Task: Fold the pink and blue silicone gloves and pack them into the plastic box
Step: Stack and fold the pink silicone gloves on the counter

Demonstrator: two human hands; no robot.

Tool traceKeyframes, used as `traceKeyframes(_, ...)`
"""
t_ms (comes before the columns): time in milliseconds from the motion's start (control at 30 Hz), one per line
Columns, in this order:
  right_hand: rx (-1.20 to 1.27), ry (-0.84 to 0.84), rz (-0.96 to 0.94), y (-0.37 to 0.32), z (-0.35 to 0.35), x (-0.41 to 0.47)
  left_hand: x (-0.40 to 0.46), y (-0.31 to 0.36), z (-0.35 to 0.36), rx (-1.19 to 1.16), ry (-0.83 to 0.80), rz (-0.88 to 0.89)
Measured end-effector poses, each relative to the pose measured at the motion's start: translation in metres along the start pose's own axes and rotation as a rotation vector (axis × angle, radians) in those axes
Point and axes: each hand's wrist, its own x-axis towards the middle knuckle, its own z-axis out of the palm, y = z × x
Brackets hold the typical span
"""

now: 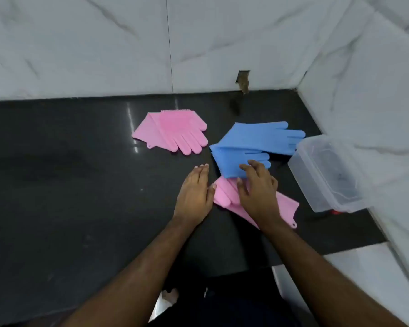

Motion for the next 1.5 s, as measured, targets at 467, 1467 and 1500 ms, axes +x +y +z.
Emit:
traceKeyframes(467, 0.059, -0.139, -0.095, 0.034, 0.011, -0.025, -0.022, 0.019, -0.005, -0.166, 0.092, -0.262)
traceKeyframes(1467, 1.148, -1.049, -0.18, -0.056, -0.033, -0.008, -0.091, 0.102, -0.138, -1.55, 0.105, -0.777)
traceKeyframes(1500, 1.177, -1.057, -0.157, -0.055, -0.034, -0.009, -0.091, 0.099, -0.138, -1.442, 0.125, -0.789)
